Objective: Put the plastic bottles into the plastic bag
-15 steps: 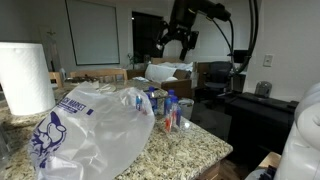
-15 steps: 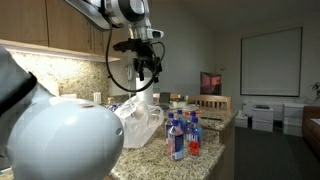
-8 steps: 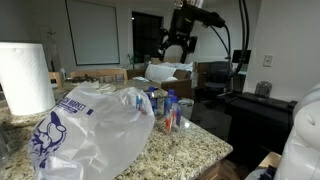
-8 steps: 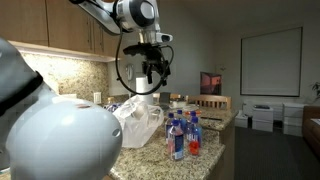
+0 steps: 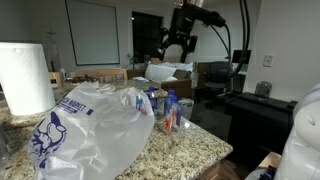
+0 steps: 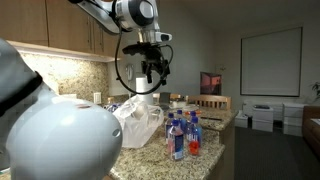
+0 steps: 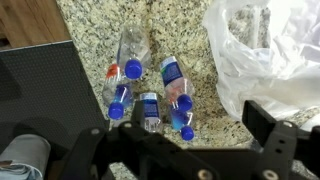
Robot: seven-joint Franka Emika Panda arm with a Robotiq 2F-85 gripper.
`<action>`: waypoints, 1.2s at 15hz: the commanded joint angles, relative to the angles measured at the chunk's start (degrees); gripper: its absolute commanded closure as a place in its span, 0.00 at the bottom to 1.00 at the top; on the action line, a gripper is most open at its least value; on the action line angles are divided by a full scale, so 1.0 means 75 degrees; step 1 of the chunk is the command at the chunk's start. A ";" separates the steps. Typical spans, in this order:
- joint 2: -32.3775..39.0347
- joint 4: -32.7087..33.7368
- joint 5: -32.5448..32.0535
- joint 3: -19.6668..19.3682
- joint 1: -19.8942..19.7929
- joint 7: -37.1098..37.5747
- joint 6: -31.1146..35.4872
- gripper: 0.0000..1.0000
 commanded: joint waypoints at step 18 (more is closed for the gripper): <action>0.2739 0.0282 -0.1070 -0.0626 -0.0335 -0.0651 0.0964 0.00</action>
